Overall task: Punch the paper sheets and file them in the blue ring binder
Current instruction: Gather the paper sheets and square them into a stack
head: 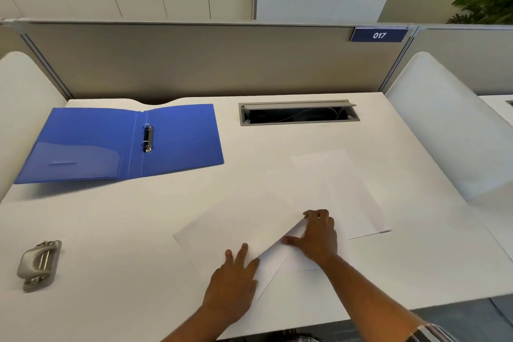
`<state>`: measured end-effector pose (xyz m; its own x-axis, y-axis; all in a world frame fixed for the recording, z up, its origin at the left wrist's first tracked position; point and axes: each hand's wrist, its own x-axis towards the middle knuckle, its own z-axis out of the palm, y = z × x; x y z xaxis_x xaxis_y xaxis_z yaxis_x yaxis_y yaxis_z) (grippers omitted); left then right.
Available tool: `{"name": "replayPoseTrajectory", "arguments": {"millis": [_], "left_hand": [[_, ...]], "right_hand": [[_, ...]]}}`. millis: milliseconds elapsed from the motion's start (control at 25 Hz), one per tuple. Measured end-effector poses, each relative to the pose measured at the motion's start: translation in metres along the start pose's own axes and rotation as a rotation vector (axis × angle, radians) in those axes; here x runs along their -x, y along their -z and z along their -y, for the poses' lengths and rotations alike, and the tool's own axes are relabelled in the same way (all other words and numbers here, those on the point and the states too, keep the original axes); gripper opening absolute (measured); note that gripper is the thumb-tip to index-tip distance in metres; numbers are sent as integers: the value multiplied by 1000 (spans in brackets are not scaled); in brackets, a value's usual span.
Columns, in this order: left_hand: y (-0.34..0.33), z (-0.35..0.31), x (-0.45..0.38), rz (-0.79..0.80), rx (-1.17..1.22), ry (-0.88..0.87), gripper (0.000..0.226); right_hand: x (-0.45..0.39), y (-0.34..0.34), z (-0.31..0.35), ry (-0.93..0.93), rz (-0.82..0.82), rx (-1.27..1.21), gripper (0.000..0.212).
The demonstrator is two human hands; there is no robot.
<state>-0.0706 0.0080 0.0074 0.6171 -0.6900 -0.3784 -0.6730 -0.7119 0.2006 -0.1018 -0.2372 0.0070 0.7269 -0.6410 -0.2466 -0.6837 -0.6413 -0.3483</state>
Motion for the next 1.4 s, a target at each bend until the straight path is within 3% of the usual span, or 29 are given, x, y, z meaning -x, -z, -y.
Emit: {"name": "replayPoseTrajectory", "arguments": {"millis": [160,360,440,520,680,840,920,1040,1120,1320,1400], "left_hand": [[-12,-11,3,-1,49,55,88],[-27,-10,0,-158,38,81,64],[-22,-15,-2,-184,82,106,54],[-15,-20,-4,-251,102,147,45],[-7,-41,-5,-352,261,242,63],[7,-63,-14,-430,414,294,85],[7,-72,-22,-453,493,300,81],[2,-81,-31,-409,560,346,56],[3,-86,-39,-379,587,386,45],[20,-101,-45,-325,613,321,44],[22,-102,-45,-275,585,286,50]], "right_hand": [[-3,-2,-4,31,28,-28,109],[-11,1,-18,36,72,-325,90],[-12,7,-31,4,-32,-376,75],[-9,11,-44,-44,-130,-274,67],[0,8,-64,-54,-105,-6,88],[5,9,-71,-124,-97,69,118],[2,13,-73,-109,-60,84,125],[-1,18,-73,-91,23,7,125],[-4,19,-74,-115,61,-162,114],[-2,14,-68,-11,147,-363,47],[1,14,-59,-32,212,-470,42]]}}
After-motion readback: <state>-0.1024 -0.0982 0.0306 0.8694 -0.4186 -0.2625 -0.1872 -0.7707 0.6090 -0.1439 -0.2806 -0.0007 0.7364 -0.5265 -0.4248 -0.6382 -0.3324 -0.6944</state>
